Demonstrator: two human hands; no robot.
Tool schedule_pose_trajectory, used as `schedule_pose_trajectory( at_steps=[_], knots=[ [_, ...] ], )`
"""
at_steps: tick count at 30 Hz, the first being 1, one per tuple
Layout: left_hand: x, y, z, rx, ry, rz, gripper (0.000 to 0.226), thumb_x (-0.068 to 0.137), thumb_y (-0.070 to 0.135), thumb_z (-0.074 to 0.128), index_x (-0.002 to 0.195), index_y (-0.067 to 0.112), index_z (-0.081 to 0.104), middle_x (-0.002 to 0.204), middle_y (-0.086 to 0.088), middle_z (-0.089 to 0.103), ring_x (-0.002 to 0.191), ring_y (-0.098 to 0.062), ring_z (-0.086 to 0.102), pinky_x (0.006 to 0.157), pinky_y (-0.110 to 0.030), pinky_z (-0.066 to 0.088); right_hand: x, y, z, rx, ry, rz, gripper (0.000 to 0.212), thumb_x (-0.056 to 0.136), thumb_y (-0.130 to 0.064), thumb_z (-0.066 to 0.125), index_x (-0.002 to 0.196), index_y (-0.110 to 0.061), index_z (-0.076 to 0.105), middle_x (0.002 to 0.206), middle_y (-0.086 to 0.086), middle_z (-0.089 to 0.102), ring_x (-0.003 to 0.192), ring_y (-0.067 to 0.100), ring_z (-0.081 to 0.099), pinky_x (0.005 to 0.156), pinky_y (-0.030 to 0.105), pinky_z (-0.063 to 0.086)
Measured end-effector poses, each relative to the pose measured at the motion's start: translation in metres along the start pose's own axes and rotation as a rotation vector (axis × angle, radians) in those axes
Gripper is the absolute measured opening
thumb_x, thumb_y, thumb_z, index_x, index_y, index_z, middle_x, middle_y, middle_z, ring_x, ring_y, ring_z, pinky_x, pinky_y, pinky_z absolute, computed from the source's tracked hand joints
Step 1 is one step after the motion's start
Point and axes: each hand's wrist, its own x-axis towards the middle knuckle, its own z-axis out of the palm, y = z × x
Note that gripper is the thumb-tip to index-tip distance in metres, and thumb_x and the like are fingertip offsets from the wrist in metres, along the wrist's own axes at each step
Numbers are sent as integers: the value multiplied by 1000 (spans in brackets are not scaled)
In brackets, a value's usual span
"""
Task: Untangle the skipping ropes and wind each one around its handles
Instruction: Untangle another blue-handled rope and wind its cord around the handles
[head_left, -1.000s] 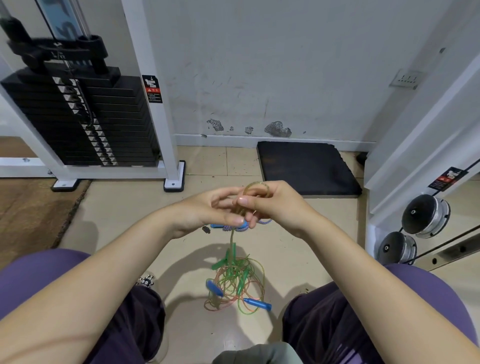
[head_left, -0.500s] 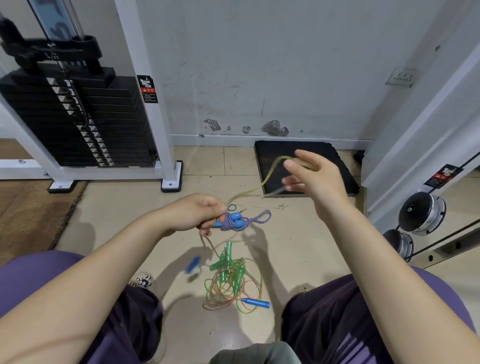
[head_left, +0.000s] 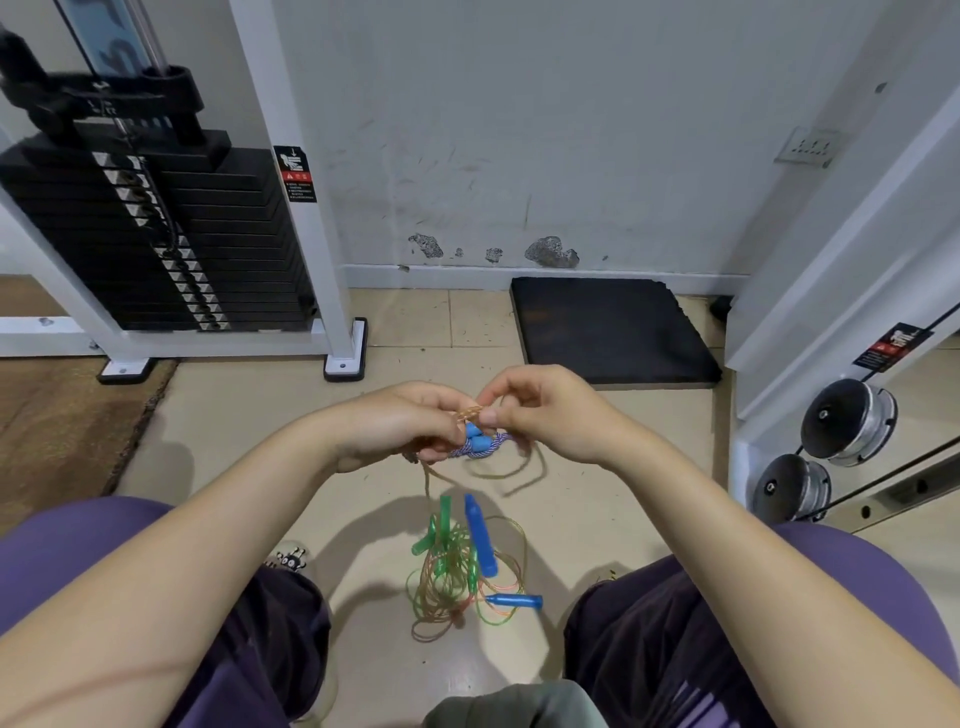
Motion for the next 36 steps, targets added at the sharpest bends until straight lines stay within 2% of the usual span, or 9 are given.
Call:
schedule_pose_trajectory(
  at_steps=[5, 9, 13, 17, 20, 23, 27, 33, 36],
  knots=[
    [2, -12, -3, 130, 91, -21, 21, 75, 26, 72, 90, 14, 64, 71, -5, 67, 76, -19, 69, 84, -44, 43, -1, -11, -5, -25, 189, -65, 18, 94, -15, 63, 77, -20, 65, 54, -12, 55, 51, 4, 49, 54, 19, 43],
    [6, -19, 3, 369, 86, -144, 20, 99, 20, 56, 87, 10, 69, 82, 2, 70, 66, 3, 60, 73, -13, 44, 2, -16, -13, 332, 415, -167, 20, 96, -9, 58, 78, -14, 66, 63, 4, 55, 55, 16, 52, 63, 28, 47],
    [6, -20, 5, 239, 115, -198, 38, 105, 32, 41, 81, 13, 64, 96, -15, 74, 87, -19, 66, 76, -26, 50, 3, -11, -22, 244, 540, -122, 13, 92, -12, 65, 82, -15, 72, 74, 0, 68, 68, 6, 61, 70, 21, 49],
    [0, 2, 9, -150, 148, -91, 40, 104, 34, 40, 86, 4, 59, 85, -25, 72, 73, -33, 71, 67, -33, 60, 8, 1, -15, 114, 487, 29, 23, 86, -17, 74, 108, -14, 72, 104, 2, 72, 97, 14, 66, 91, 30, 51],
    [-2, 12, 11, -317, 254, -33, 39, 103, 34, 41, 90, 2, 57, 85, -24, 72, 68, -32, 73, 59, -31, 60, 6, -3, -6, 137, 413, 23, 12, 87, -11, 71, 97, -16, 68, 88, 0, 65, 78, 13, 60, 74, 30, 51],
    [-2, 17, 8, -504, 353, 33, 37, 105, 33, 37, 92, 3, 55, 78, -17, 73, 61, -25, 72, 53, -27, 57, 0, -6, -1, 213, 101, 53, 6, 91, -16, 67, 88, -13, 71, 78, 7, 67, 66, 15, 60, 58, 27, 47],
    [-2, 19, 0, -568, 416, 121, 36, 105, 34, 36, 100, 6, 58, 80, -12, 74, 65, -24, 72, 56, -27, 58, -4, -1, 1, 92, -232, 77, 5, 89, -18, 72, 92, -17, 75, 79, -3, 71, 75, 12, 62, 67, 26, 52],
    [3, 10, 0, -529, 416, 117, 36, 102, 32, 43, 104, 2, 63, 89, -13, 75, 67, -18, 71, 46, -18, 43, -3, -6, 5, 246, -168, 37, 5, 92, -5, 64, 88, -4, 67, 71, 6, 67, 64, 18, 62, 64, 29, 53],
    [3, 6, 0, -456, 352, 90, 59, 83, 52, 67, 110, -1, 65, 92, -14, 72, 63, -15, 64, 45, -17, 38, -3, -15, 2, 429, -76, -13, 9, 97, -5, 56, 88, -4, 58, 71, 10, 65, 62, 24, 62, 61, 31, 54]
  ],
)
